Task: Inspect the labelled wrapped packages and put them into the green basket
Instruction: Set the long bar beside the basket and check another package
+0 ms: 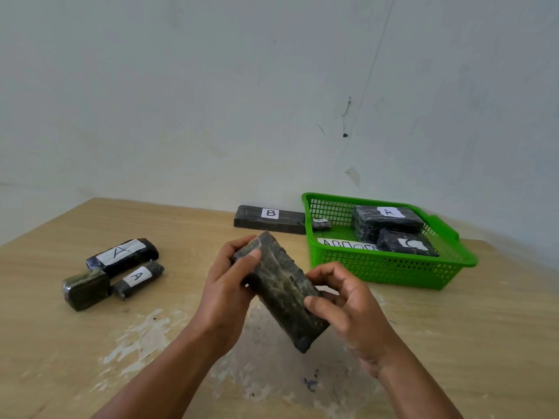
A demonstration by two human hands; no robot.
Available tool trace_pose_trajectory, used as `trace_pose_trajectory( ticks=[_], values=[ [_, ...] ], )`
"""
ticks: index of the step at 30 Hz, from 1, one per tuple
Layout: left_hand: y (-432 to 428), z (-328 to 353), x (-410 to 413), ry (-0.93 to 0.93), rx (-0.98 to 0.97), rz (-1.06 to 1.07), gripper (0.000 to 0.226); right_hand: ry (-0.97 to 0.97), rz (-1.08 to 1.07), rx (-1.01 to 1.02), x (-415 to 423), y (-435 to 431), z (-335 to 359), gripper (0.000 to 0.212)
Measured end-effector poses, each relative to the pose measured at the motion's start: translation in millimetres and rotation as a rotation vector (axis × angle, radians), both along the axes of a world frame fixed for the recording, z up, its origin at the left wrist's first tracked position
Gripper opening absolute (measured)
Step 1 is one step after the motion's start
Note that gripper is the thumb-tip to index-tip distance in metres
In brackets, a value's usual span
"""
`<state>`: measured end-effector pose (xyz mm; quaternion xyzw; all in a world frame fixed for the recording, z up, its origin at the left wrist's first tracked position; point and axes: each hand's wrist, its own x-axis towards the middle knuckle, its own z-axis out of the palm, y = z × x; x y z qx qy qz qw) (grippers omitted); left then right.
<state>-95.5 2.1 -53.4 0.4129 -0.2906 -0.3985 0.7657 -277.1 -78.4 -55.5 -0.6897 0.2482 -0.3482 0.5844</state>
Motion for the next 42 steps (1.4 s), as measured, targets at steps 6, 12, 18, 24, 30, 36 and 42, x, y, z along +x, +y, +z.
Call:
trace_pose_trajectory(
  ticks=[6, 12, 18, 24, 30, 36, 42],
  values=[
    [3.5, 0.1, -8.4, -0.106, 0.036, -0.053, 0.027, -0.059, 0.105, 0.041, 6.6, 5.8, -2.1, 0.041],
    [7.2, -2.8, -24.1, -0.316, 0.006, -0.151, 0.019, -0.122, -0.073, 0.017, 18.4, 7.5, -5.6, 0.037],
    [6.2, -10.9, -30.9, -0.332, 0.024, -0.205, 0.019, -0.058, -0.228, -0.149, 20.7, 5.7, -8.7, 0.027],
    [5.2, -9.9, -29.2, -0.343, 0.060, -0.157, 0.013, -0.070, -0.147, -0.106, 20.4, 5.6, -10.2, 0.029],
    [6.1, -9.5, -26.4, -0.326, 0.047, -0.173, 0.013, -0.096, -0.128, -0.084, 19.8, 5.4, -12.9, 0.030],
    [6.4, -9.5, -26.5, -0.319, 0.033, -0.192, 0.022, -0.098, -0.104, -0.044, 17.7, 3.8, -12.6, 0.035],
    [6.6, -9.3, -26.9, -0.355, 0.059, -0.173, 0.026, -0.118, -0.059, -0.015, 16.3, 3.9, -12.5, 0.038]
  ],
)
